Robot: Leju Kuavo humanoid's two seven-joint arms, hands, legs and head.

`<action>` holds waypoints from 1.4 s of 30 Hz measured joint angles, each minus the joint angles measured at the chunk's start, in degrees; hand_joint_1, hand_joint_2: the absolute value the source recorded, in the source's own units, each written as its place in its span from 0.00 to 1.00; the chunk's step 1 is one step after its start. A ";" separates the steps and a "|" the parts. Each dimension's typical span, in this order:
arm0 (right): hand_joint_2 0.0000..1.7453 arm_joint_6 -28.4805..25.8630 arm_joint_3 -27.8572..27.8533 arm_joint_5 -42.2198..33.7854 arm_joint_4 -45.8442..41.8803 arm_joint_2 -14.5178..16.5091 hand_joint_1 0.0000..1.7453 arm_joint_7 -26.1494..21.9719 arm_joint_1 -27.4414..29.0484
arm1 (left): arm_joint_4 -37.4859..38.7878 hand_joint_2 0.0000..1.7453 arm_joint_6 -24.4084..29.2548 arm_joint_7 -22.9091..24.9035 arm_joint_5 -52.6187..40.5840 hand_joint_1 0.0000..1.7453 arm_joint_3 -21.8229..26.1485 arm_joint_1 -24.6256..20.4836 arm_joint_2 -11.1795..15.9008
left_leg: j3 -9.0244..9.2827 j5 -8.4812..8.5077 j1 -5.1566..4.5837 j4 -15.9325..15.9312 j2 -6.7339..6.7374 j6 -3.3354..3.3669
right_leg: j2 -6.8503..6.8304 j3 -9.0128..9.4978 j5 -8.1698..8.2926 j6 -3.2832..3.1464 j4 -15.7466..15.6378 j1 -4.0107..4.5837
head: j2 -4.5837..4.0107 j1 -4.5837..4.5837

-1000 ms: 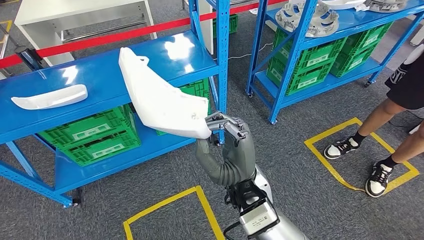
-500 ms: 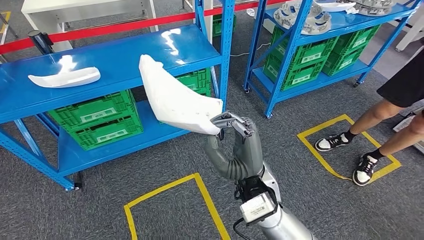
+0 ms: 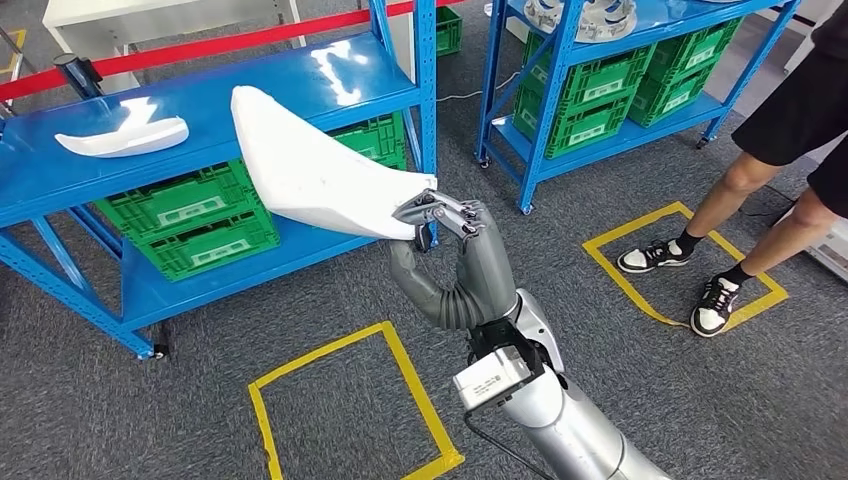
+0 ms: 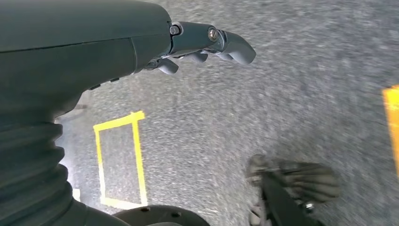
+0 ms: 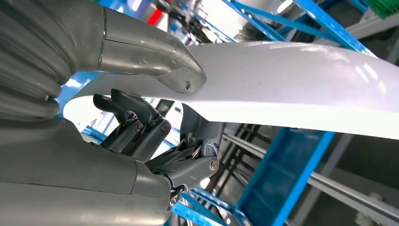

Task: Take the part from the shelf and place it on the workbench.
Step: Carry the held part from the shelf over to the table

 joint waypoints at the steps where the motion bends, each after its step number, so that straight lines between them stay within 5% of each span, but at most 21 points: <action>1: 1.00 0.23 0.01 0.25 0.07 0.11 1.00 0.31 -0.11 | 0.00 1.00 0.09 0.19 0.08 0.00 0.04 -0.01 0.05 | 0.56 0.63 0.11 1.65 0.00 -0.19 | -0.07 -1.07 0.73 0.14 0.21 -0.06 | 0.00 0.01; 2: 1.00 0.43 0.03 0.47 0.14 0.23 1.00 0.57 -0.25 | 0.00 1.00 0.13 0.45 0.10 0.00 0.08 -0.01 0.10 | 1.97 2.18 0.21 1.49 0.01 -0.33 | -0.16 -2.15 1.40 0.33 0.49 -0.15 | 0.00 0.01; 4: 1.00 0.56 0.09 0.94 0.21 0.52 1.00 1.10 -0.64 | -0.02 1.00 0.15 1.11 -0.06 0.00 0.12 -0.05 0.18 | 7.58 4.24 0.42 -4.51 -0.02 -0.47 | -0.24 -4.18 2.57 0.85 1.21 -0.31 | 0.00 0.00; 6: 1.00 0.61 0.16 1.44 0.22 0.93 1.00 1.64 -1.11 | -0.04 1.00 0.15 1.77 -0.32 0.00 0.12 -0.14 0.20 | 13.10 2.62 0.27 -12.53 -0.17 -0.02 | -0.32 -5.22 3.56 1.50 1.77 -0.29 | 0.00 0.07; 7: 1.00 0.67 0.23 1.69 0.21 1.15 1.00 1.90 -1.30 | -0.05 1.00 0.16 2.00 -0.39 0.00 0.12 -0.17 0.19 | 14.30 1.66 0.11 -14.69 -0.25 0.41 | -0.35 -5.38 4.09 1.85 1.79 -0.27 | 0.00 0.03; 10: 1.00 1.16 0.47 2.16 0.19 1.51 1.00 2.15 -1.39 | -0.03 1.00 0.19 2.11 -0.26 0.00 0.14 -0.10 0.02 | 13.34 2.65 0.04 -15.33 -0.04 2.25 | -0.27 -5.82 4.69 2.98 1.78 -0.40 | 0.00 -0.10; 12: 1.00 1.54 0.54 2.28 0.20 1.54 1.00 1.60 -1.22 | -0.03 1.00 0.45 1.65 0.03 0.00 0.24 -0.06 -0.05 | 11.92 4.18 0.21 -15.47 0.26 3.29 | -0.04 -7.18 0.40 3.49 5.15 -0.51 | 0.00 -0.01; 14: 1.00 1.78 0.62 2.22 0.23 1.60 1.00 0.69 -1.03 | -0.05 1.00 0.84 1.07 0.44 0.00 0.54 -0.04 0.03 | 10.11 5.79 0.12 -15.35 0.35 3.63 | 0.06 -8.90 -5.74 3.79 12.50 -0.51 | 0.00 0.07; 15: 1.00 1.88 0.69 2.14 0.27 1.66 1.00 0.33 -0.93 | -0.05 1.00 0.95 0.85 0.61 0.00 0.73 -0.02 0.05 | 9.12 6.58 0.07 -15.22 0.37 3.62 | 0.07 -9.32 -7.14 3.86 16.05 -0.51 | 0.00 0.08; 17: 1.00 2.11 0.84 1.96 0.37 1.86 1.00 -0.13 -0.83 | -0.04 1.00 1.08 0.61 0.80 0.00 1.05 0.01 0.07 | 6.93 7.98 0.00 -14.81 0.43 3.46 | 0.08 -7.93 -5.92 3.77 18.62 -0.50 | 0.00 0.08; 19: 1.00 2.54 0.95 1.43 0.41 2.25 1.00 -0.92 -0.94 | -0.06 1.00 1.64 -0.05 1.40 0.00 1.36 -0.01 0.10 | 5.02 9.08 -0.01 -14.17 0.44 3.15 | 0.09 -2.48 -3.64 3.31 13.10 -0.47 | 0.00 0.09; 21: 1.00 3.17 1.28 0.57 0.48 3.08 1.00 -1.91 -1.53 | -0.10 1.00 2.33 -1.43 2.54 0.00 2.12 -0.06 0.27 | 3.79 10.04 -0.11 -13.58 0.40 2.54 | 0.14 3.62 -4.79 2.65 4.62 -0.18 | 0.00 0.11; 24: 1.00 3.55 1.83 -0.50 0.84 4.84 1.00 -2.37 -2.75 | -0.13 1.00 2.51 -3.26 3.38 0.00 3.25 -0.14 1.13 | 3.37 11.67 -0.08 -13.90 0.42 1.34 | 0.21 5.09 -5.62 1.70 0.61 0.20 | 0.00 0.25; 26: 1.00 3.23 1.90 -1.20 1.18 5.97 1.00 -2.03 -3.36 | -0.12 1.00 2.50 -3.86 4.38 0.00 4.02 -0.18 1.71 | 2.72 10.41 0.11 -13.15 0.24 0.62 | 0.01 4.12 -4.26 0.76 0.25 0.02 | 0.00 0.25; 30: 1.00 2.00 1.89 -3.01 1.39 6.87 1.00 -2.23 -3.33 | -0.11 1.00 3.62 -3.32 6.82 0.00 6.25 -0.29 2.22 | -0.15 0.47 0.30 -1.14 0.08 -0.45 | -0.17 0.99 -1.35 -0.02 0.20 -0.14 | 0.00 0.01; 32: 1.00 1.52 1.86 -3.56 1.38 6.74 1.00 -3.36 -2.44 | -0.11 1.00 5.10 -1.68 7.40 0.00 7.33 -0.24 2.25 | 0.84 0.97 0.32 2.05 0.08 -0.58 | -0.18 -0.85 -0.06 0.15 0.57 -0.14 | 0.00 0.02; 33: 1.00 1.19 1.79 -3.72 1.34 6.64 1.00 -3.95 -1.87 | -0.11 1.00 5.71 -0.75 7.56 0.00 7.80 -0.18 2.27 | 2.79 2.53 0.33 0.63 0.08 -0.53 | -0.18 -1.80 0.51 0.29 0.79 -0.16 | 0.00 0.01; 35: 1.00 0.43 1.49 -3.81 1.09 6.44 1.00 -4.83 -0.82 | -0.14 1.00 6.36 0.71 7.65 0.00 8.46 -0.10 2.44 | 8.83 4.16 0.26 -7.05 0.00 -0.23 | -0.16 -3.28 1.47 0.72 1.20 -0.12 | 0.00 0.02; 37: 1.00 -0.39 0.99 -3.77 0.63 6.24 1.00 -5.32 -0.02 | -0.19 1.00 6.46 1.30 7.62 0.00 8.90 -0.08 2.71 | 13.30 3.01 0.00 -14.05 -0.18 0.39 | -0.23 -4.11 2.49 1.29 1.34 0.00 | 0.00 0.08; 40: 1.00 -1.31 0.00 -4.15 0.18 5.84 1.00 -5.91 1.26 | -0.27 1.00 6.21 0.41 7.61 0.00 9.70 0.14 3.15 | 13.31 3.06 -0.13 -16.06 -0.11 1.78 | -0.25 -4.58 3.66 2.18 1.11 0.01 | 0.00 0.13; 42: 1.00 -1.68 -0.78 -4.89 0.05 5.42 1.00 -6.44 1.97 | -0.37 1.00 5.64 -0.85 7.68 0.00 10.06 0.20 3.42 | 12.19 4.23 0.12 -16.19 0.19 2.86 | -0.04 -5.70 0.71 2.70 3.50 -0.01 | 0.00 0.23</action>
